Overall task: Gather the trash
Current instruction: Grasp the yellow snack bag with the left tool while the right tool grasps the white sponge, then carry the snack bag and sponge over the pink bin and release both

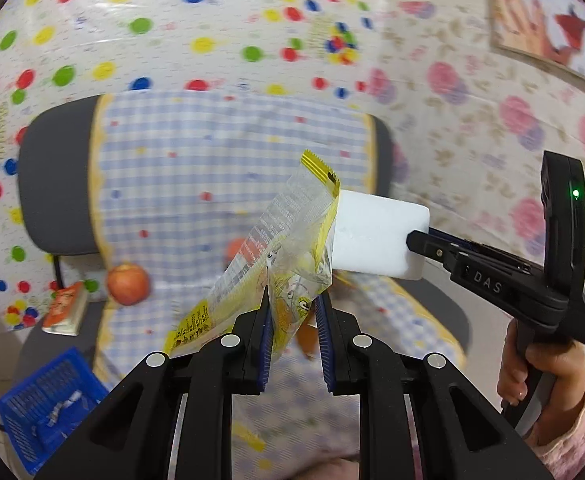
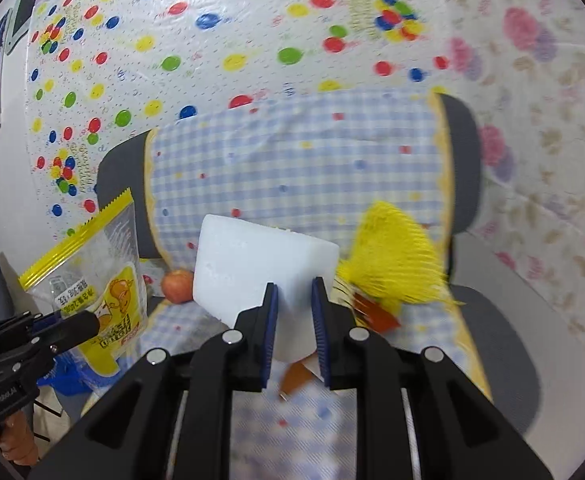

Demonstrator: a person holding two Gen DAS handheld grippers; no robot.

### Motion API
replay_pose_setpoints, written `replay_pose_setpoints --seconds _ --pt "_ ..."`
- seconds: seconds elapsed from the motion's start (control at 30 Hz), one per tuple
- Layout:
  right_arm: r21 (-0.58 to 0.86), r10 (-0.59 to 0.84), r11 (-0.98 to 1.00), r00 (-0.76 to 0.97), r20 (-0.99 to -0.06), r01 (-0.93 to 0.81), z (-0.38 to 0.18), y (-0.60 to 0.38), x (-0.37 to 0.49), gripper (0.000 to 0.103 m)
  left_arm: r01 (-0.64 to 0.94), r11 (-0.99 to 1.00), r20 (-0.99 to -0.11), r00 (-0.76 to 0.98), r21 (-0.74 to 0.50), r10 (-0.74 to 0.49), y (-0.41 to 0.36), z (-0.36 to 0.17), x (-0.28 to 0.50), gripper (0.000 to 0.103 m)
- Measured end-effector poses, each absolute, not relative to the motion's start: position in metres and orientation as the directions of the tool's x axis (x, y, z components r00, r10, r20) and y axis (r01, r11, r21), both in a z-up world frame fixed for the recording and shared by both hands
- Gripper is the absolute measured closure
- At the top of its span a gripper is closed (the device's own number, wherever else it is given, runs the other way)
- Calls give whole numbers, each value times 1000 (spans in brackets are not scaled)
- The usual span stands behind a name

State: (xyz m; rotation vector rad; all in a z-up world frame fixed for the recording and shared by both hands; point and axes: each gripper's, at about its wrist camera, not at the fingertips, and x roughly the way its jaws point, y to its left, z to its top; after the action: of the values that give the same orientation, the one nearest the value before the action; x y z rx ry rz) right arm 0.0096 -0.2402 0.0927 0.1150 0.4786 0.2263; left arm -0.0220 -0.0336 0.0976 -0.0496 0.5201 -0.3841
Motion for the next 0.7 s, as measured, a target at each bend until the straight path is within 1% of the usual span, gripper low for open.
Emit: replay_pose_setpoints --seconds 0.17,0.43,0.7 --pt "126 160 985 874 -459 -114 87 -269 -40 84 425 894 -478 762 -140 -437 -60 92 -49 82" --pt "65 1 997 858 -514 38 53 -319 -117 84 529 837 -497 693 -140 -521 -106 76 -85 82" --pt "19 -144 983 825 -546 184 27 -361 -176 83 625 763 -519 603 -164 -606 -160 43 -115 82"
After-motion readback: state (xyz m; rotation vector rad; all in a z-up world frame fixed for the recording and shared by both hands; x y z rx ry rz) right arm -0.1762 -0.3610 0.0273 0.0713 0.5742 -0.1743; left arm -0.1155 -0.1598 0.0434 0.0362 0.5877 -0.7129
